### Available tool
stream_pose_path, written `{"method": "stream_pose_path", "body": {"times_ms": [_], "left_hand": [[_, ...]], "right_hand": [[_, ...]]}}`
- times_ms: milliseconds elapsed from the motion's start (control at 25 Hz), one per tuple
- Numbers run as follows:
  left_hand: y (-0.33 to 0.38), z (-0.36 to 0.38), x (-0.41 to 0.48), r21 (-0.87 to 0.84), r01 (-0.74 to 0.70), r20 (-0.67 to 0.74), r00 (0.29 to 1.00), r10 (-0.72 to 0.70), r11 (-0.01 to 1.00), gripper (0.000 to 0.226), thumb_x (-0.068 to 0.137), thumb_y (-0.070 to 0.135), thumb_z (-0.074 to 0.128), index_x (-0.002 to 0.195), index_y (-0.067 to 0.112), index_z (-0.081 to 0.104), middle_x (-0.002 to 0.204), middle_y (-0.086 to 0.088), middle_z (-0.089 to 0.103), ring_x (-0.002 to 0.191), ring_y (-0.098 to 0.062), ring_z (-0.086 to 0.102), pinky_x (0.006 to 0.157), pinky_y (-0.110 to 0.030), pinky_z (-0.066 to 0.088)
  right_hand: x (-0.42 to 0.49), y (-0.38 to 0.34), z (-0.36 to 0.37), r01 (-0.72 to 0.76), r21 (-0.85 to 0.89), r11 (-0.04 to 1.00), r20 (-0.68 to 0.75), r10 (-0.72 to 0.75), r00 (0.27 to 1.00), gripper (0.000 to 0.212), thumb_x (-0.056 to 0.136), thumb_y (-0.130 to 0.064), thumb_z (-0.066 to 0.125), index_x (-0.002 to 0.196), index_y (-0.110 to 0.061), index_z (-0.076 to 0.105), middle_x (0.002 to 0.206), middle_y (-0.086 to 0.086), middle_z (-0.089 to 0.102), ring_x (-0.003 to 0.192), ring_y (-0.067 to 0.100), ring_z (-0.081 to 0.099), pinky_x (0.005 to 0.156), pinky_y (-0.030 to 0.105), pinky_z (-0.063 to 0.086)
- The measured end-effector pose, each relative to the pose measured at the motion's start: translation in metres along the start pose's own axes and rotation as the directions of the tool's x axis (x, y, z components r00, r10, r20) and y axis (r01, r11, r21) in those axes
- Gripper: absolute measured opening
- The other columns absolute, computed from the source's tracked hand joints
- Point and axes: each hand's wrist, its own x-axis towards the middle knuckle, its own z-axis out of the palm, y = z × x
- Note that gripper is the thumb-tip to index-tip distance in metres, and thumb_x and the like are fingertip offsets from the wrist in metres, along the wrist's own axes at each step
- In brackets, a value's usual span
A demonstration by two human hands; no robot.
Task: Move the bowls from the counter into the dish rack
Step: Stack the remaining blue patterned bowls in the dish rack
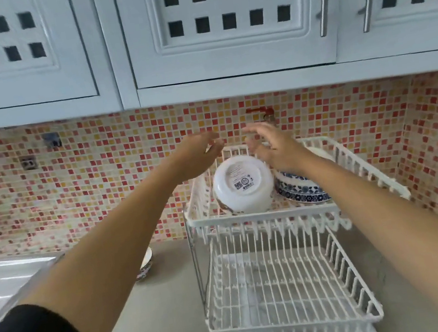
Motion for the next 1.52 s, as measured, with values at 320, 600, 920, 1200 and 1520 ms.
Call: {"method": "stream_pose_path", "body": {"times_ms": [320,600,920,1200,1520], "left_hand": [[-0.148,-0.035,-0.14,0.093,0.267,0.155,0.948,-0.279,0.959,0.057,0.1,0.043,0.022,0.141,0.008,0.039,0.149,-0.014,0.041,0.137,-0.033,0.038,0.112,-0.044,0.03],[-0.244,0.024,-0.22,0.083,0.486,0.307,0.818,-0.486,0.87,0.058,0.099,0.043,0.027,0.143,0.006,0.035,0.149,-0.018,0.039,0.136,-0.034,0.038,0.109,-0.043,0.031],[-0.317,0.103,-0.239,0.094,0.636,0.376,0.69,-0.619,0.766,0.058,0.099,0.042,0.031,0.14,0.002,0.036,0.145,-0.019,0.043,0.133,-0.034,0.042,0.107,-0.04,0.035],[-0.391,0.181,-0.196,0.108,0.716,0.445,0.585,-0.678,0.689,0.057,0.099,0.042,0.03,0.138,0.001,0.036,0.143,-0.021,0.045,0.13,-0.035,0.045,0.104,-0.042,0.038],[-0.448,0.273,-0.164,0.024,0.859,0.533,0.422,-0.734,0.511,0.063,0.098,0.042,0.033,0.144,0.001,0.022,0.139,-0.025,0.046,0.127,-0.039,0.046,0.103,-0.043,0.037]], "right_hand": [[0.004,-0.149,0.161,-0.026,0.094,0.995,0.037,0.023,0.999,0.054,0.099,-0.037,0.036,0.146,-0.011,0.029,0.156,0.007,0.023,0.143,0.019,0.02,0.112,0.028,0.017],[0.0,-0.157,0.279,-0.192,-0.057,0.98,0.242,0.2,0.95,0.065,0.097,-0.046,0.033,0.148,-0.007,0.017,0.158,0.011,0.015,0.145,0.024,0.013,0.116,0.038,0.013],[0.019,-0.1,0.383,-0.419,-0.091,0.903,0.345,0.423,0.838,0.071,0.095,-0.05,0.036,0.149,-0.01,0.015,0.156,0.012,0.018,0.144,0.027,0.019,0.115,0.042,0.022],[0.076,-0.032,0.474,-0.548,-0.123,0.828,0.4,0.546,0.736,0.068,0.096,-0.046,0.037,0.148,-0.008,0.016,0.155,0.014,0.018,0.142,0.03,0.023,0.113,0.042,0.026],[0.127,0.023,0.563,-0.737,0.012,0.676,0.498,0.635,0.591,0.067,0.094,-0.047,0.038,0.144,-0.005,0.026,0.149,0.016,0.033,0.136,0.031,0.035,0.109,0.038,0.03]]}}
